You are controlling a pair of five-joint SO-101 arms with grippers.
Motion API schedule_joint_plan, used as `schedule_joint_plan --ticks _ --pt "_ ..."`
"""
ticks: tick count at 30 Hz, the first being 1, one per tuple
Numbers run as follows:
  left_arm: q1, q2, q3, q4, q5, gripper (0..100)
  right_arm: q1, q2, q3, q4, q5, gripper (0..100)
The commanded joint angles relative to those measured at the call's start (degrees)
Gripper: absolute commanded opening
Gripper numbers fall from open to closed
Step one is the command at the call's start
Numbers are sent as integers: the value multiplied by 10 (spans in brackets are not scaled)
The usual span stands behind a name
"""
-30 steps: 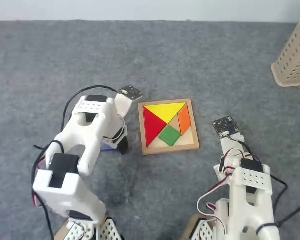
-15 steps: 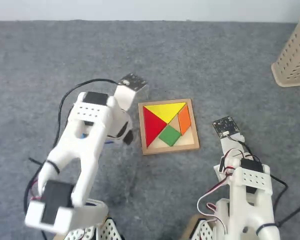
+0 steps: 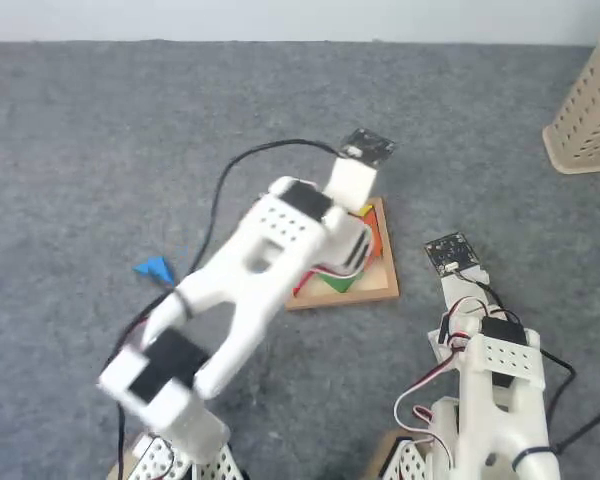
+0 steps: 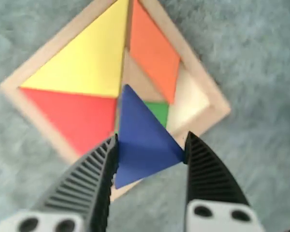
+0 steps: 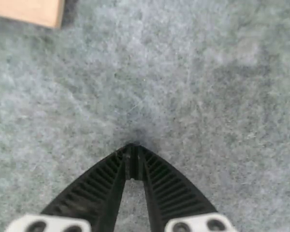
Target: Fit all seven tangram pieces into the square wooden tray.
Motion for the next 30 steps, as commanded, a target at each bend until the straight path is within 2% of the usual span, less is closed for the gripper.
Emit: schedule_joint_plan --ticks 1,7,13,18,30 --pt "21 60 -69 -13 36 142 4 -15 -1 -9 7 6" --pt "34 125 -125 -8 59 142 4 -15 -1 -9 7 6" --pt "42 126 -127 -2 60 149 4 -15 -1 -9 8 6" --pt "42 126 -129 13 61 215 4 -15 -1 -9 8 6" --pt "40 125 -129 13 84 218 4 -15 -1 -9 8 6"
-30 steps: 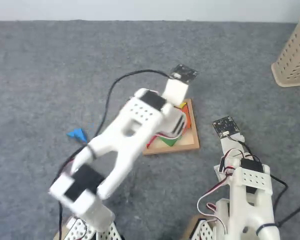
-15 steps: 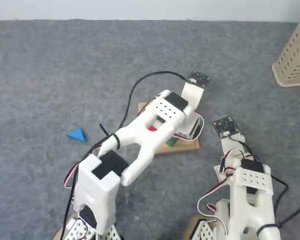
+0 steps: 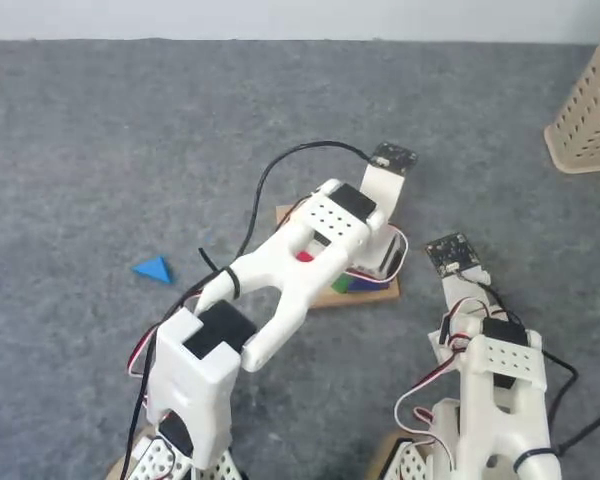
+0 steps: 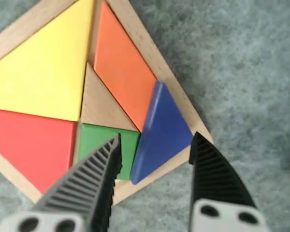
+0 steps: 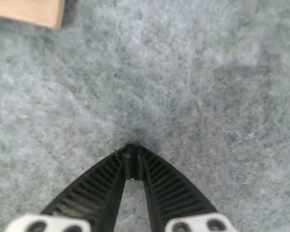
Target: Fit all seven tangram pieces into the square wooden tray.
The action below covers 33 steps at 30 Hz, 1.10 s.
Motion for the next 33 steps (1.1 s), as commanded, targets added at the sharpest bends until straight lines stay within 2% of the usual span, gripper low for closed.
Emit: schedule_joint_plan --ticks 1,11,18,28,33 --pt "-1 -11 -27 6 7 218 4 -15 -1 -9 8 6" --pt "-97 -73 -4 2 4 214 4 -15 -1 -9 8 6" --pt "-74 -73 50 -41 -20 214 4 -15 -1 -9 8 6" --pt "-62 -66 67 -42 -21 214 4 -15 -1 -9 7 6" --pt "-62 -44 35 -31 -21 214 4 -15 -1 -9 7 6"
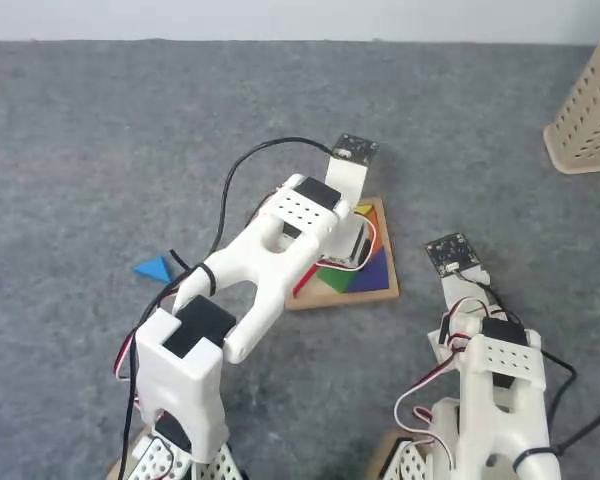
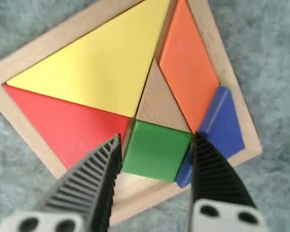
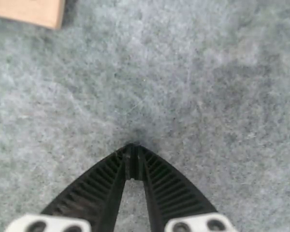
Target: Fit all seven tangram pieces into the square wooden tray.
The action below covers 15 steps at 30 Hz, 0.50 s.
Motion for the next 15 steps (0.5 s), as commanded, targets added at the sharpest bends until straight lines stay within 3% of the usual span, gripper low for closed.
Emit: schedule_joint_plan --ticks 1,8,15 --pt "4 -17 -44 16 -8 214 4 -15 -1 -9 7 6" --pt "5 -69 -55 41 -8 214 4 -15 -1 -9 7 6" --pt "22 -13 -45 16 -40 214 4 -15 -1 -9 7 6"
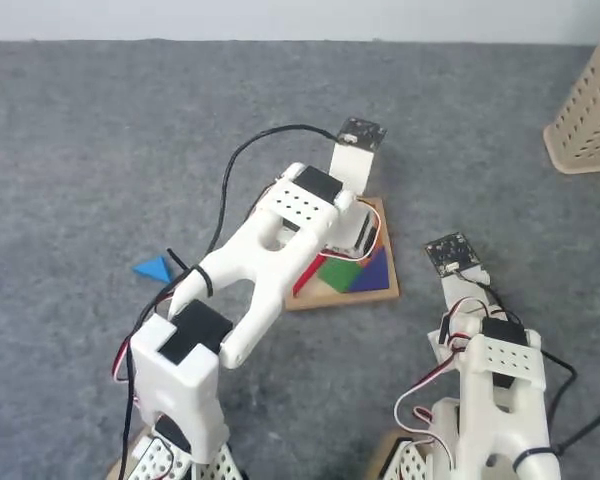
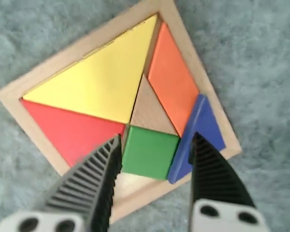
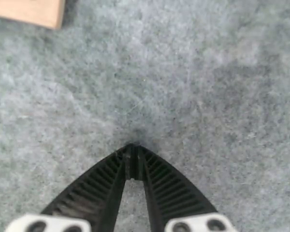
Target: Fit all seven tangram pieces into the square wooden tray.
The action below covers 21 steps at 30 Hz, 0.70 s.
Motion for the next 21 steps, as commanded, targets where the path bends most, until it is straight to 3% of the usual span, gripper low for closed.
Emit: schedule_joint_plan --ticks 1,21 --pt "23 4 -6 -11 -19 214 4 -15 -1 -9 7 6" --pt "26 79 -30 -12 -31 214 4 -15 -1 -8 7 6"
